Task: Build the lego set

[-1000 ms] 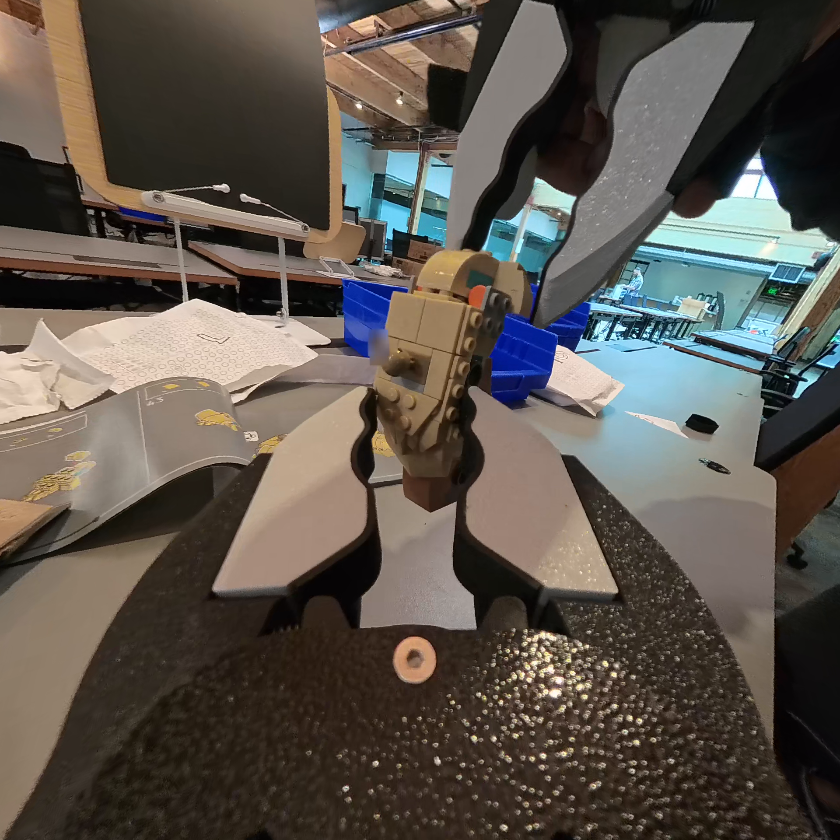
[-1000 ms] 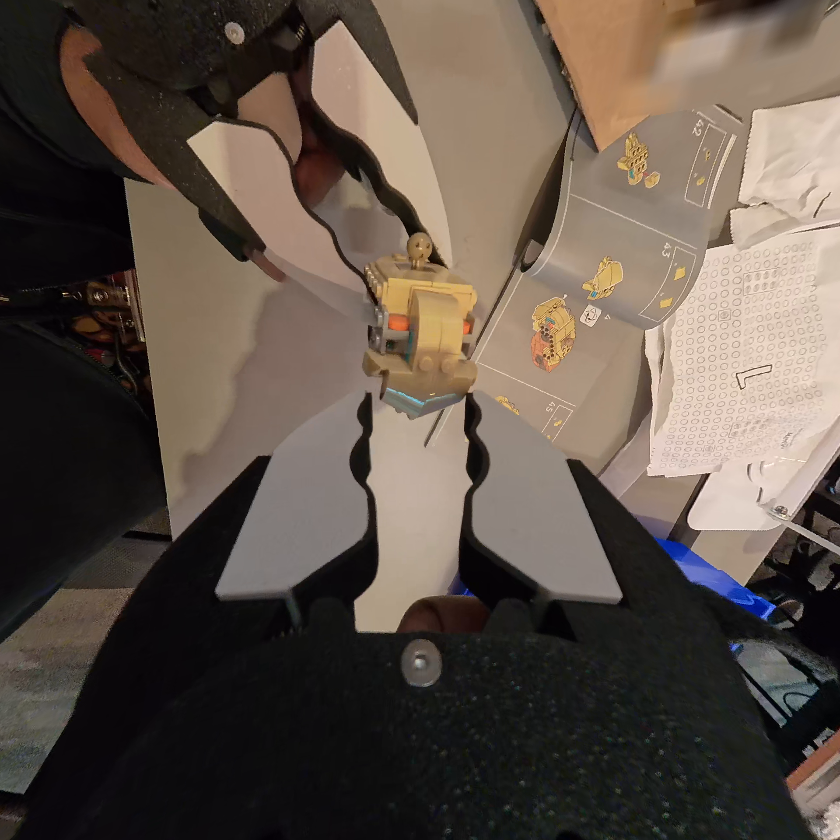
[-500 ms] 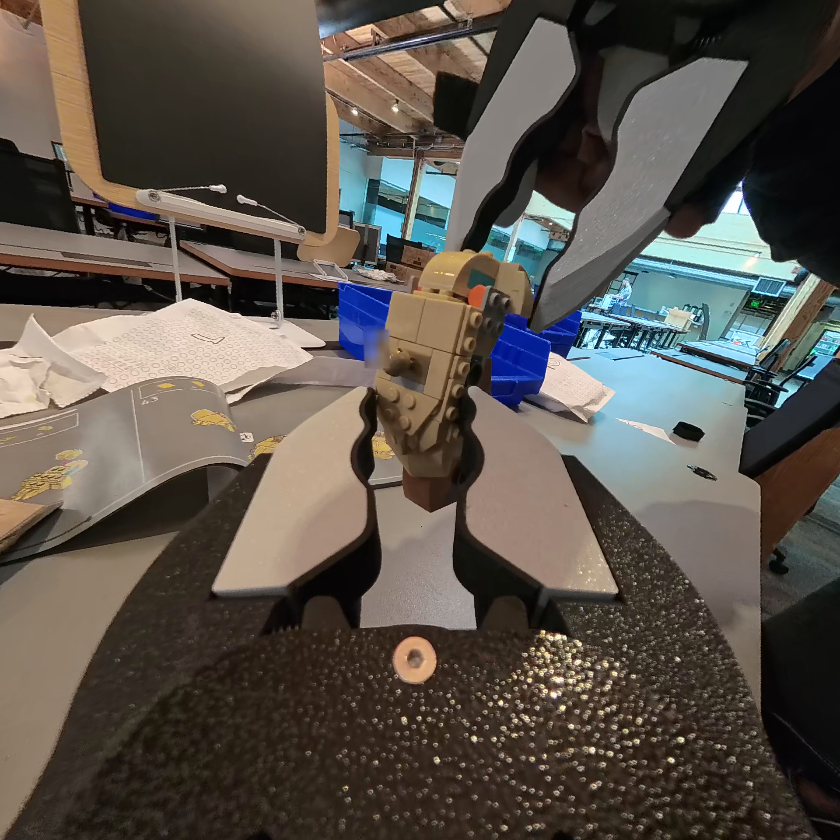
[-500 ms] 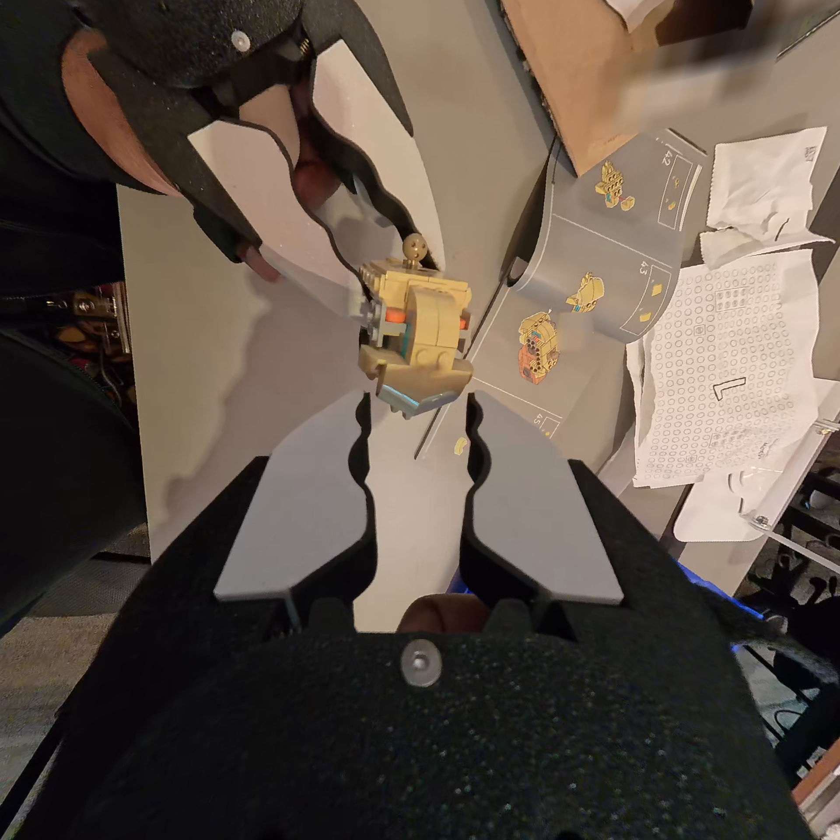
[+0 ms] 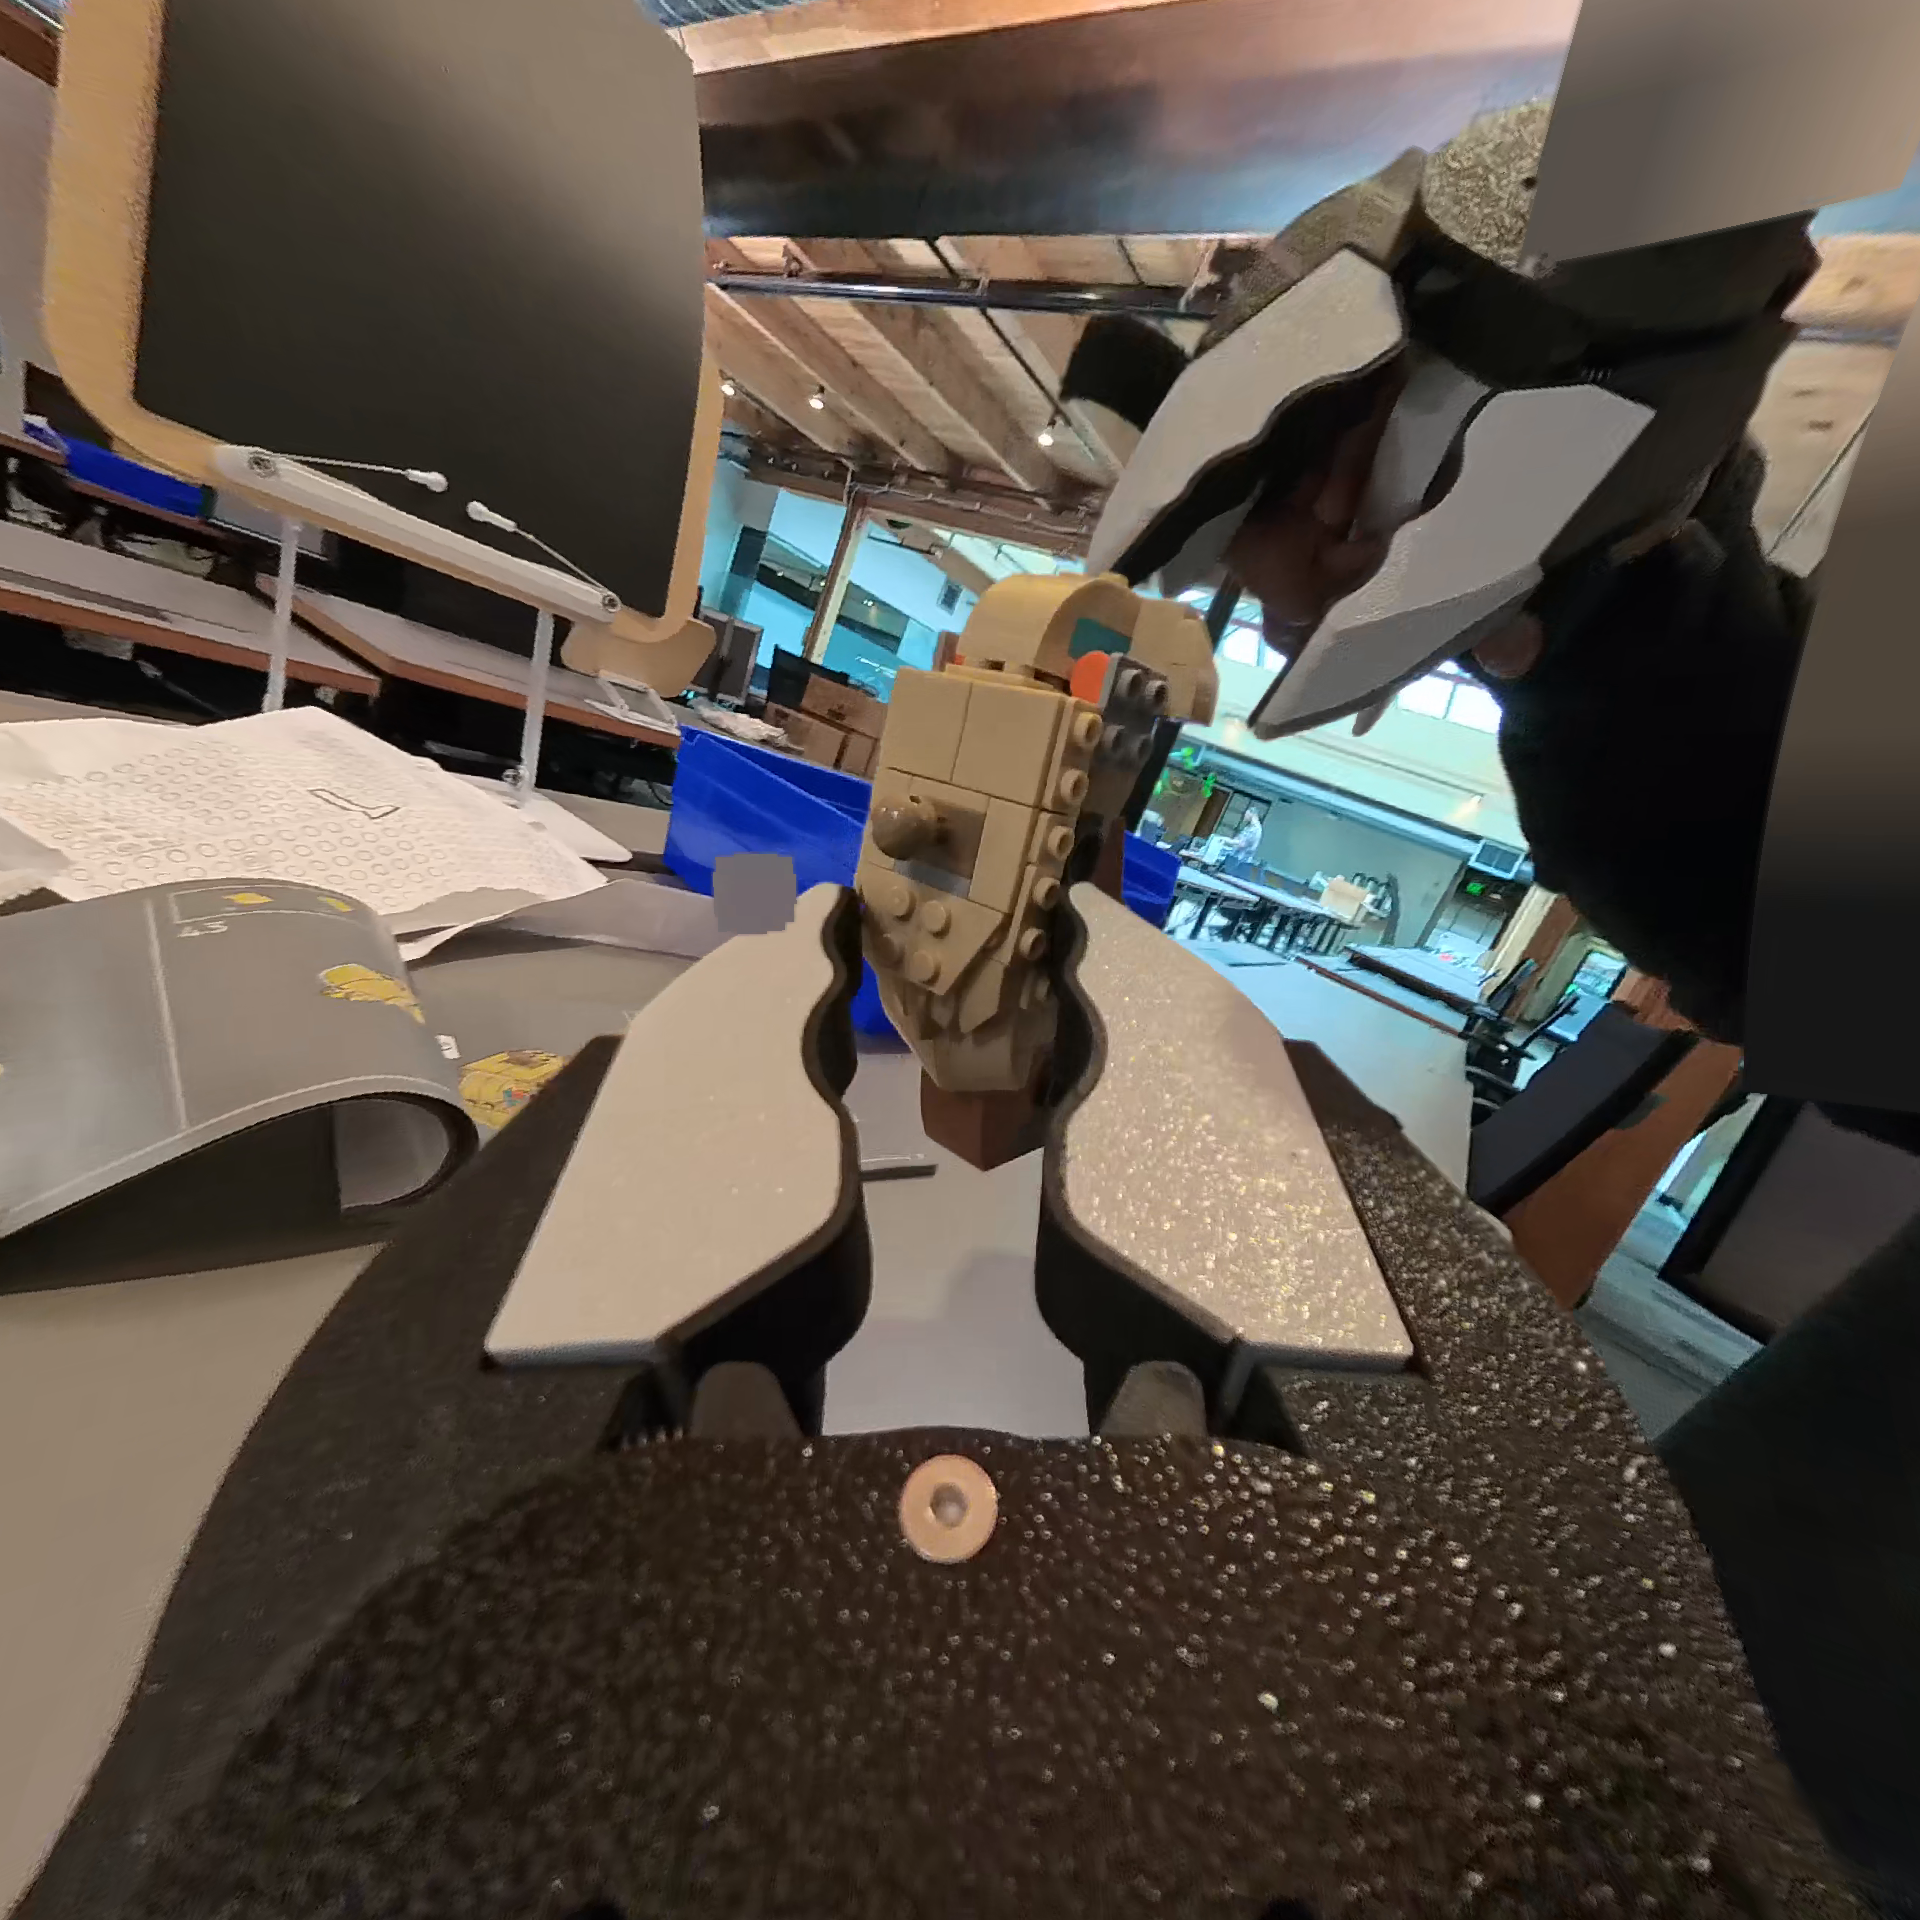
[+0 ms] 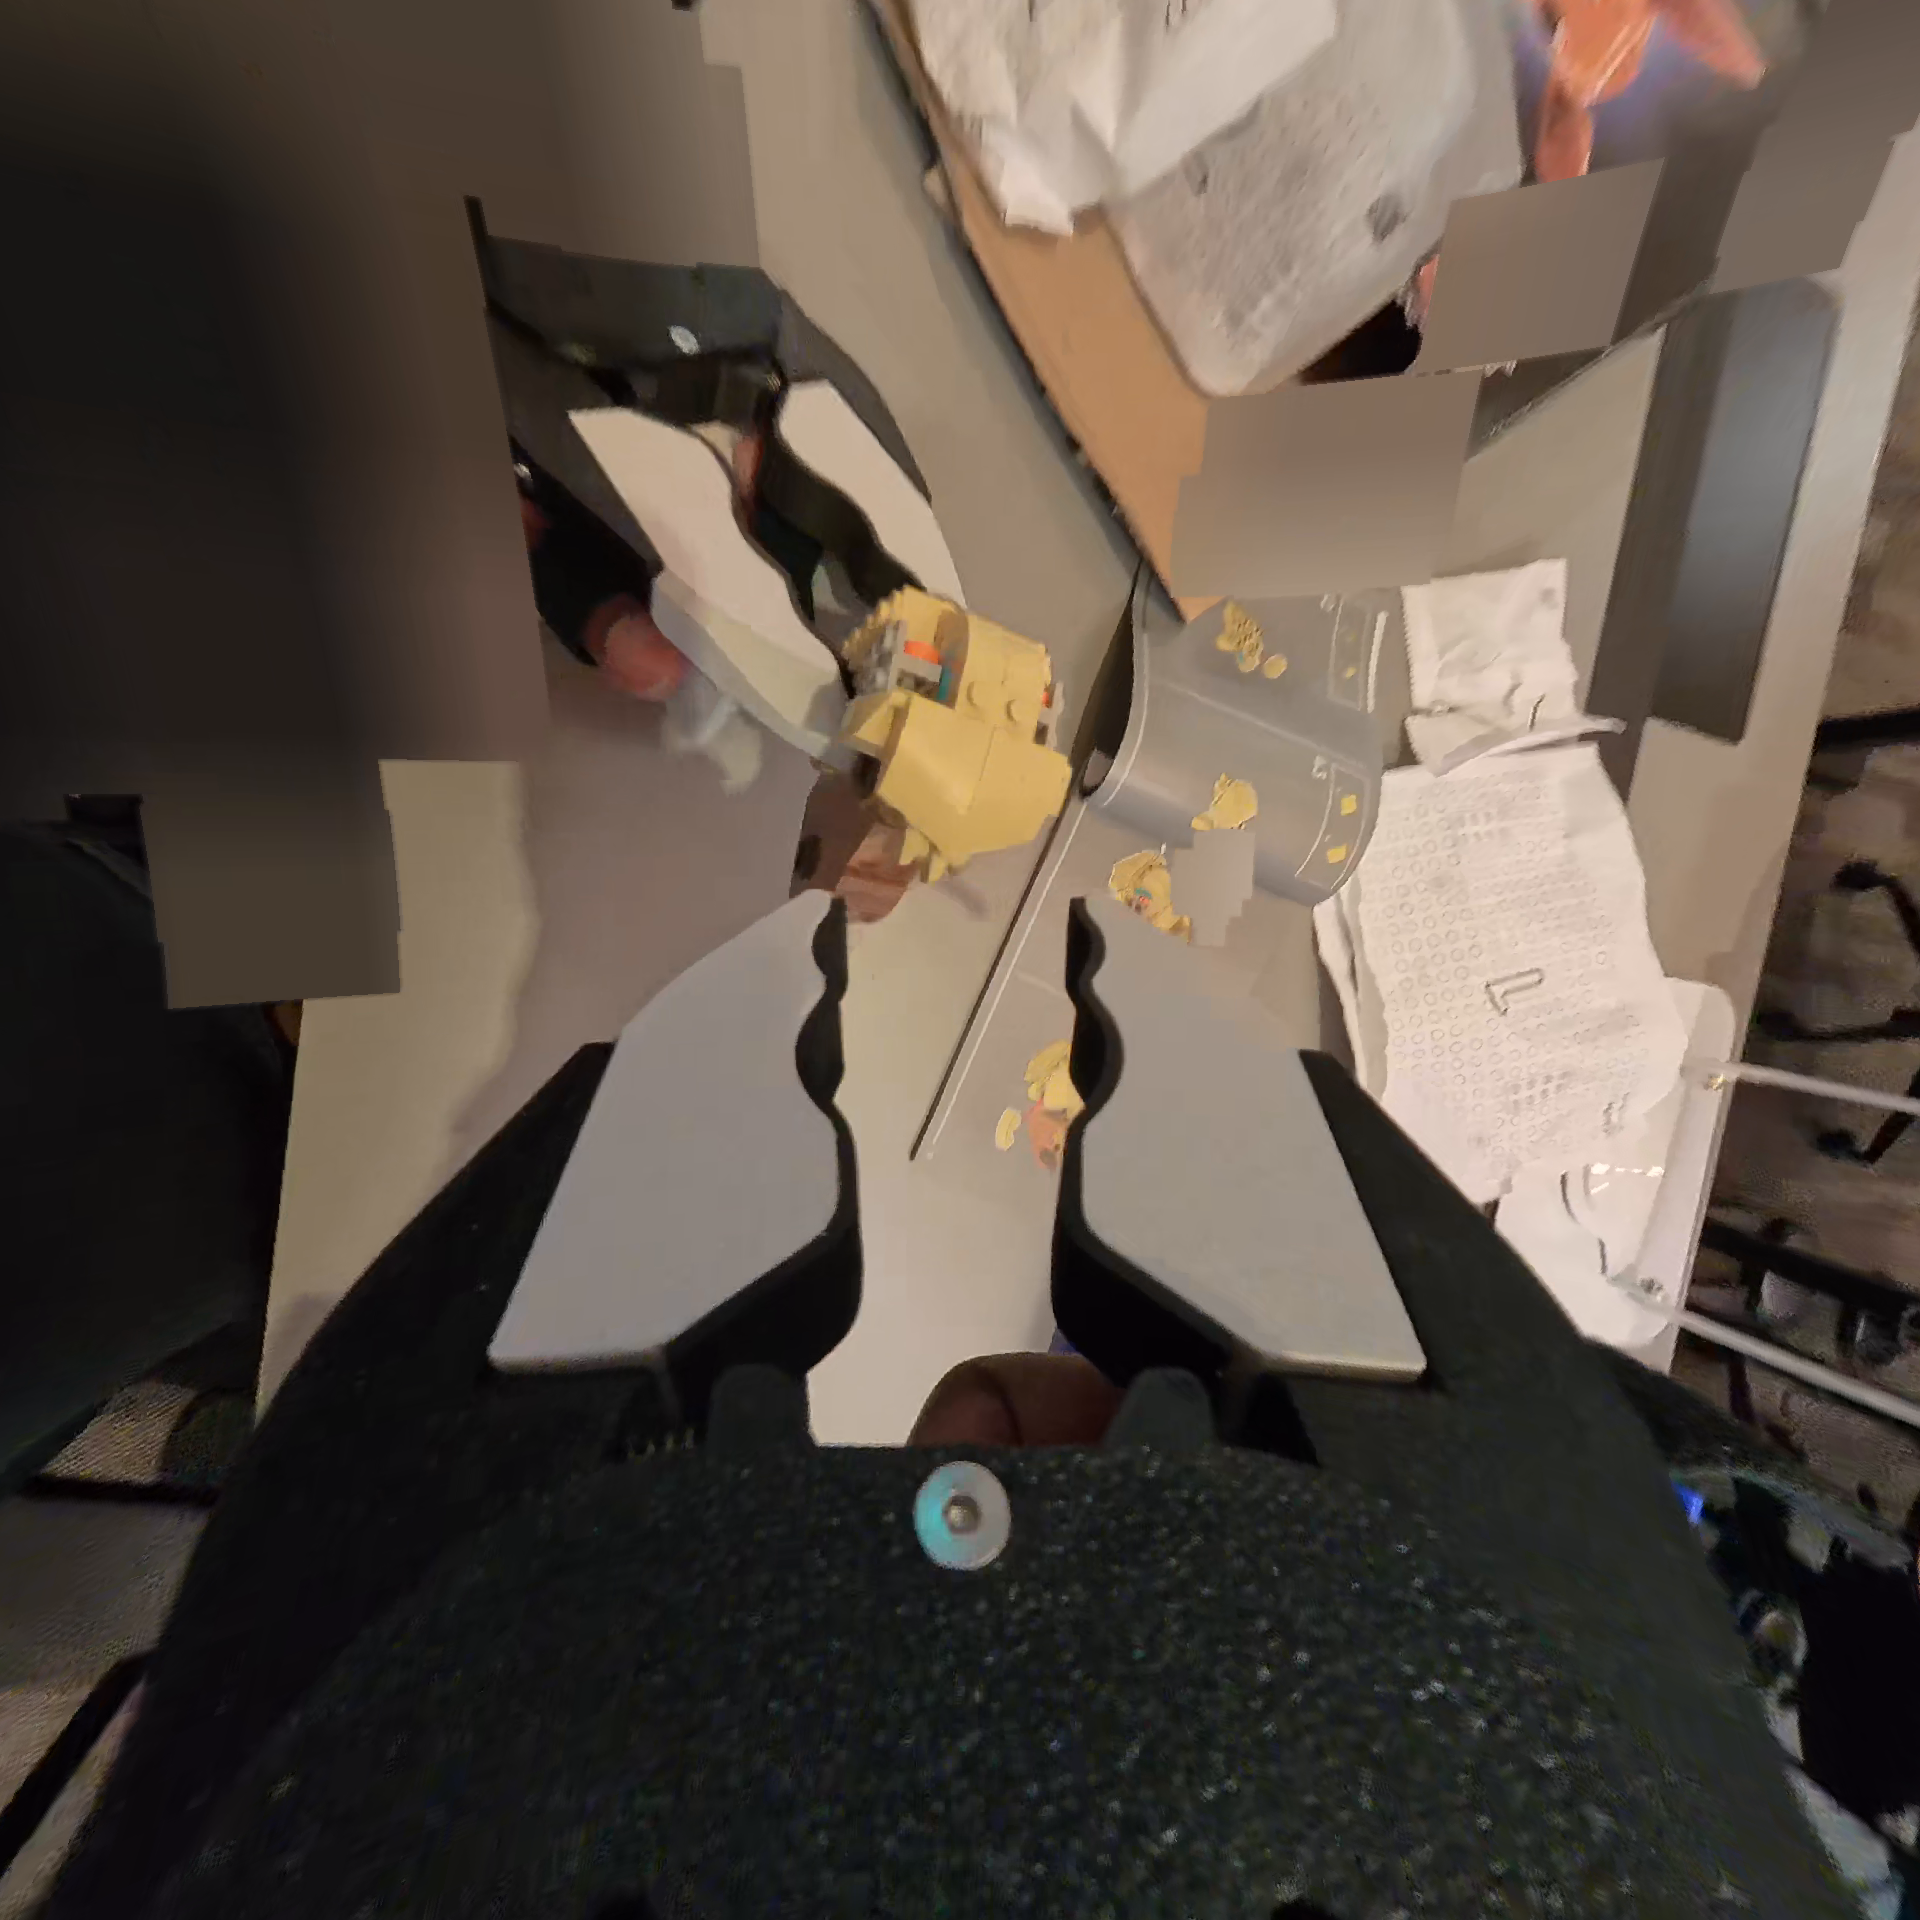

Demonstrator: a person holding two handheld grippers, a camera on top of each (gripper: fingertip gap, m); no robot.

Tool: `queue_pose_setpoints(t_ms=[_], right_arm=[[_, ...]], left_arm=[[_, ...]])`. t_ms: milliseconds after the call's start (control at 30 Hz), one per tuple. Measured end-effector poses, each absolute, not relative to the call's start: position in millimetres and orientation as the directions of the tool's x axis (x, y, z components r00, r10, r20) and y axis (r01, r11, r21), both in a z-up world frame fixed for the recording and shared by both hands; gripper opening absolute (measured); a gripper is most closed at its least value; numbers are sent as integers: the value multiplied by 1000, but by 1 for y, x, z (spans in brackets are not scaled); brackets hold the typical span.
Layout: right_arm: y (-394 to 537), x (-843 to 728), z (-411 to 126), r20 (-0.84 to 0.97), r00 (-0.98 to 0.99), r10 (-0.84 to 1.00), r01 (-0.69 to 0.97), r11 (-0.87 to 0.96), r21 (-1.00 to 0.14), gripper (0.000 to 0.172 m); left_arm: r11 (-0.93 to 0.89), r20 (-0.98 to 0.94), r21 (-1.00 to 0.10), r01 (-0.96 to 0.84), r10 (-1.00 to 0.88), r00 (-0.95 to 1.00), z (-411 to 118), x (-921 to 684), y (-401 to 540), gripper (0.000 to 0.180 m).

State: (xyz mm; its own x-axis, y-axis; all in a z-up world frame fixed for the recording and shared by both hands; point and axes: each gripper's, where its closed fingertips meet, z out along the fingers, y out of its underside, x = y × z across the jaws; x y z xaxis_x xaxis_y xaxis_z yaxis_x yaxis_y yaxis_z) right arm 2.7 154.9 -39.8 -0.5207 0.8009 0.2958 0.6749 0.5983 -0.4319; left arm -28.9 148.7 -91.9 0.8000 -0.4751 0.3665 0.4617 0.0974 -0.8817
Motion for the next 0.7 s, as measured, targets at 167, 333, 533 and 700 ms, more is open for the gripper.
queue_pose_setpoints(t_ms=[167, 333, 533, 700], right_arm=[[143, 2, -36, 332, -560, 760, 606, 648, -462, 38], [136, 4, -47, 305, -594, 744, 598, 662, -451, 37], [138, 4, -49, 303, -588, 750, 601, 656, -457, 37], [139, 6, -50, 313, -590, 744, 598, 663, -450, 37]], left_arm=[[94, 368, -878, 469, -494, 787, -91, -26, 148, 34], [89, 351, -890, 446, -491, 798, -92, -23, 149, 34], [85, 340, -899, 429, -481, 808, -94, -21, 150, 34], [85, 328, -907, 414, -475, 816, -94, -20, 150, 34]])
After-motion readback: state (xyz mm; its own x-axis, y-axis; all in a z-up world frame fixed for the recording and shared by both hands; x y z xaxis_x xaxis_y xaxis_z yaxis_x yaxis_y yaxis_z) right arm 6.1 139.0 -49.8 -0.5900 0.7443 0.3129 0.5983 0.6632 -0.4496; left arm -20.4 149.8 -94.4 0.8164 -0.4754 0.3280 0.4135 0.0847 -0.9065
